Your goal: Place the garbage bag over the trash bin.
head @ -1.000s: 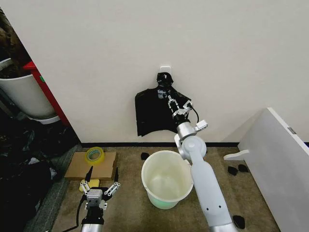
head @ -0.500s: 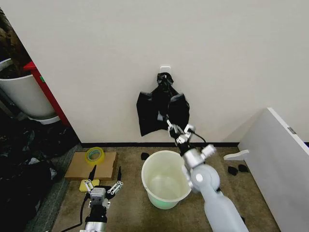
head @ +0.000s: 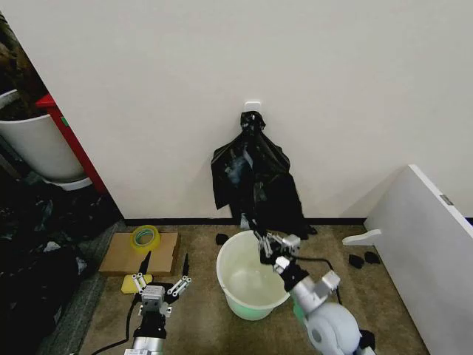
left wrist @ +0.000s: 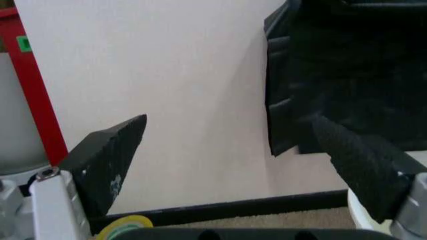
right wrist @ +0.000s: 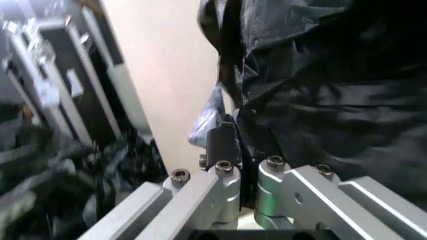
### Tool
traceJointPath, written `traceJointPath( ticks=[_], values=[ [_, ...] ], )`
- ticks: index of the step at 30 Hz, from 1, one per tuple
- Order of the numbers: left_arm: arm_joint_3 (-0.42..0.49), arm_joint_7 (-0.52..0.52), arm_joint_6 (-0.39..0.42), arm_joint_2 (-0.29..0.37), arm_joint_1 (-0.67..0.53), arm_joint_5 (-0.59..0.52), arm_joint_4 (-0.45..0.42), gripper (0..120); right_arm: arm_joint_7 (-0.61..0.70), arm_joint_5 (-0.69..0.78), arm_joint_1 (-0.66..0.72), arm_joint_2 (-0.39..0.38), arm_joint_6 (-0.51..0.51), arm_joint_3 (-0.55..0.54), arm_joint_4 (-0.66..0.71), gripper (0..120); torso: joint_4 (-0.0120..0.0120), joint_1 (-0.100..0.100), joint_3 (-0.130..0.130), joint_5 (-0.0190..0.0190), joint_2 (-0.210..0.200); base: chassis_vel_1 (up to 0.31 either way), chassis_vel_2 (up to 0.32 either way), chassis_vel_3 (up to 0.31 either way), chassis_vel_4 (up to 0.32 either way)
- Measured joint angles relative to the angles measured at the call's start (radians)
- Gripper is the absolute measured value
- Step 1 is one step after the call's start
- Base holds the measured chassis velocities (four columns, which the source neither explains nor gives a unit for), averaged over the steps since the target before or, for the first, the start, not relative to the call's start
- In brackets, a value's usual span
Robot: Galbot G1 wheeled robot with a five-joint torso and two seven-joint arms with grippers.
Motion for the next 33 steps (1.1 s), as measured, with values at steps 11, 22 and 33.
traceJointPath(
  ticks=[11,22,33],
  values=[
    [0.012,0.000,0.000,0.009,-0.008,-0.002,0.001,98,-0.008,-0.222,-0.100,-0.019,0.117,0.004,0.001,0,0.0001,0.000,0.000,-0.0002,0.000,0.000,0.000,0.000,0.000],
    [0.011,-0.001,0.000,0.016,-0.015,-0.007,0.002,98,-0.007,-0.303,-0.157,-0.012,0.207,0.016,-0.012,0,0.0000,0.000,0.000,-0.0002,0.000,0.000,0.000,0.000,0.000],
    [0.014,-0.002,0.000,0.022,-0.019,-0.008,0.005,98,-0.008,-0.350,-0.177,-0.011,0.254,0.008,-0.026,0,0.0000,0.000,0.000,-0.0002,0.000,0.000,0.000,0.000,0.000]
  ],
)
